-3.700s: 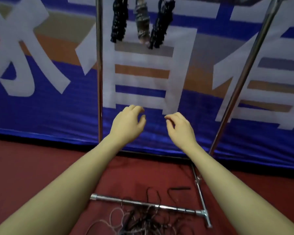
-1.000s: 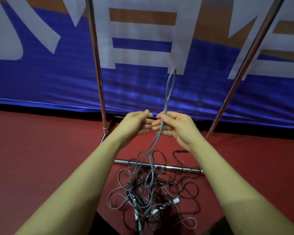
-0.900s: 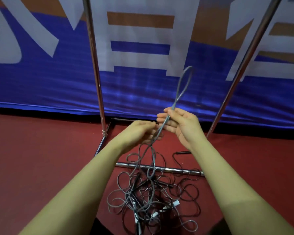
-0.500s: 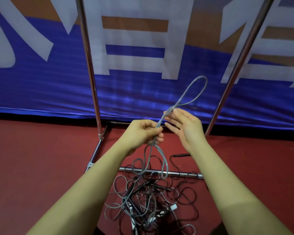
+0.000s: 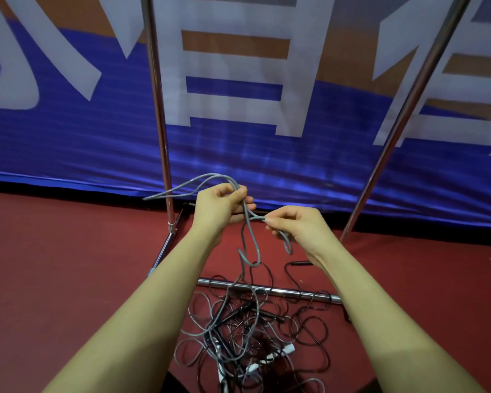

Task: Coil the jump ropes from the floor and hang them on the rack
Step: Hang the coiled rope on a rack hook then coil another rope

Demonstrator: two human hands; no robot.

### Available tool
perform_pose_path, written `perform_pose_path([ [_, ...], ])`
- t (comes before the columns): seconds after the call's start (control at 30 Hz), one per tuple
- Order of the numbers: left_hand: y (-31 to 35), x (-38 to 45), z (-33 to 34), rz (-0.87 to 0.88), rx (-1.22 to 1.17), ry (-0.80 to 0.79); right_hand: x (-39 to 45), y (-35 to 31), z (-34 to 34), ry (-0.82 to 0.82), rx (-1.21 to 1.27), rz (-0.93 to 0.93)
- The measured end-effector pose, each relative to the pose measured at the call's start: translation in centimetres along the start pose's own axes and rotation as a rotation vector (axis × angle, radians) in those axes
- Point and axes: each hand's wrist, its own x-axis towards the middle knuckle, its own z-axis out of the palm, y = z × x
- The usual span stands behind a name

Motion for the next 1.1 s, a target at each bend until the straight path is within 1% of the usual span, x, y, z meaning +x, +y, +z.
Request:
perform_pose_path([
  [0.13,0.1,0.4,-0.9,-0.019,-0.019,0.043,0.0,0.1,-0.9,0.115,0.011,-0.188],
  [0.2,0.2,0.4,-1.3,-0.035,-0.03,0.014,-0.1,0.2,-1.3,0.121,0.095,-0.226],
  [0.27,0.2,0.2,-1.3,-0.057,-0.036,-0.038,-0.3,0.4,-1.3,0.082,0.218,-0.213],
  [0.33,0.3,0.0,-1.1,-0.073,-0.05,-0.072,-0.3,0.6,-1.1,0.087,0.262,-0.19],
  [0.4,0.5,-0.1,-0.9,-0.081,-0.094,-0.09,-0.1,0.8,-1.1,0.15,0.226,-0.158],
  [0.47,0.9,-0.1,-0.6,-0.066,-0.152,-0.095,0.1,1.2,-1.2,0.18,0.125,-0.125],
  [0.53,1.3,-0.1,-0.3,-0.028,-0.203,-0.079,0.2,1.6,-1.0,0.136,0.031,-0.095],
  [0.6,1.6,-0.1,-0.2,0.003,-0.227,-0.068,0.1,1.9,-0.9,0.109,-0.009,-0.082],
  [0.67,1.7,-0.2,-0.1,0.014,-0.217,-0.08,0.0,1.9,-0.7,0.098,0.022,-0.099],
  [0.77,1.7,-0.4,0.3,0.019,-0.217,-0.102,0.0,1.4,-0.3,0.022,0.065,-0.11],
  [0.87,2.1,-0.8,1.0,0.032,-0.227,-0.118,-0.3,1.0,0.3,-0.097,0.084,-0.086],
  [1.0,2.4,-0.9,1.3,0.074,-0.202,-0.095,-0.9,0.3,1.1,-0.218,0.16,-0.008],
  [1.1,2.6,-0.8,1.2,0.083,-0.192,-0.08,-1.4,-0.2,1.5,-0.25,0.22,0.012],
])
